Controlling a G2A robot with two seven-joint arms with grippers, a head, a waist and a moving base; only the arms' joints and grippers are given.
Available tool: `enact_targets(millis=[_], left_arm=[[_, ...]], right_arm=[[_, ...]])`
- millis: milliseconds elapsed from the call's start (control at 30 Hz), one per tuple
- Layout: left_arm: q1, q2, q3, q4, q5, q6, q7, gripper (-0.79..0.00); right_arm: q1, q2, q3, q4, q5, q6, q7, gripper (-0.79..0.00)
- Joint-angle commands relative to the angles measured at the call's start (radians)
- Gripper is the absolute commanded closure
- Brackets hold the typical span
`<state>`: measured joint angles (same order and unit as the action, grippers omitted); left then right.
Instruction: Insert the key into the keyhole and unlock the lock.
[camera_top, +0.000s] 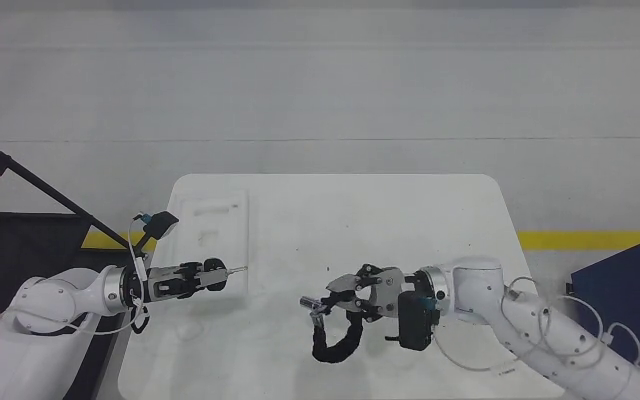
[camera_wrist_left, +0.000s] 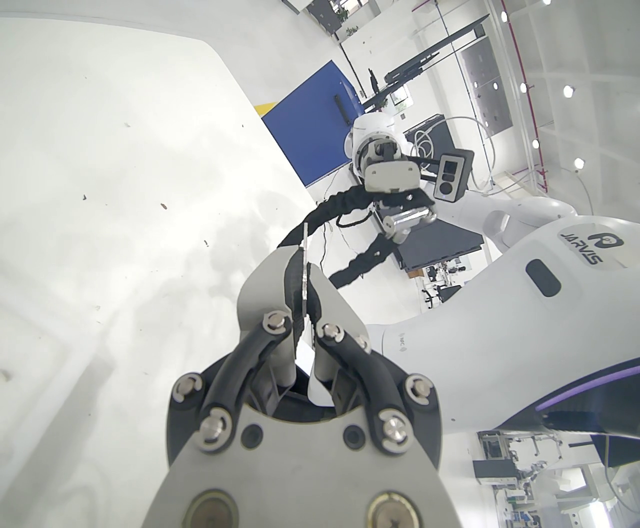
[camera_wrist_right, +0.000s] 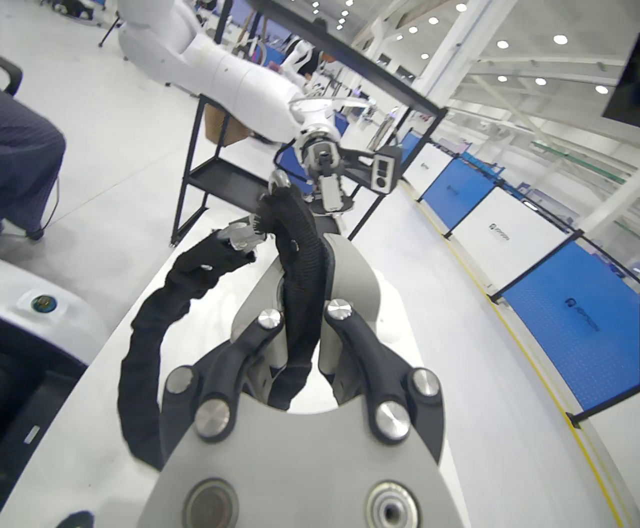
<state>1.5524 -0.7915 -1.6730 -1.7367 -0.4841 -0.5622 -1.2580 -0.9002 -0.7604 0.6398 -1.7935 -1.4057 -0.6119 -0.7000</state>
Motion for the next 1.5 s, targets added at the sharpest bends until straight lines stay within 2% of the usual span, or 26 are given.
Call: enact_targets(millis=[0,67,233,333,667,800,1167,1400,1467], left_arm=[[0.0,0.0,0.0,0.0,0.0,0.0,0.0,0.0],[0.0,0.0,0.0,0.0,0.0,0.0,0.0,0.0],[0.0,0.0,0.0,0.0,0.0,0.0,0.0,0.0],[0.0,0.0,0.0,0.0,0.0,0.0,0.0,0.0],[0.0,0.0,0.0,0.0,0.0,0.0,0.0,0.0],[0.0,0.0,0.0,0.0,0.0,0.0,0.0,0.0],[0.0,0.0,0.0,0.0,0.0,0.0,0.0,0.0],[0.0,0.0,0.0,0.0,0.0,0.0,0.0,0.0],[0.0,0.0,0.0,0.0,0.0,0.0,0.0,0.0]], right_arm=[[-0.009,-0.003,0.003,0.007,-0.005,-0.009,-0.043,0.0],[-0.005,-0.011,-0.005,-0.006,-0.034,-0.021,-0.046,0.0],[0.004,-0.042,-0.031,0.027,0.034,-0.085,-0.169,0.0],[0.021,-0.065,-0.056,0.058,0.027,-0.111,-0.173,0.0],[0.073,-0.167,-0.164,0.275,0.073,-0.212,-0.277,0.0],[0.073,-0.209,-0.208,0.338,0.139,-0.21,-0.298,0.0],[0.056,-0.284,-0.269,0.423,0.379,-0.241,-0.267,0.0],[0.014,-0.313,-0.212,0.445,0.583,-0.395,-0.114,0.0],[-0.004,-0.32,-0.201,0.446,0.608,-0.4,-0.108,0.0]])
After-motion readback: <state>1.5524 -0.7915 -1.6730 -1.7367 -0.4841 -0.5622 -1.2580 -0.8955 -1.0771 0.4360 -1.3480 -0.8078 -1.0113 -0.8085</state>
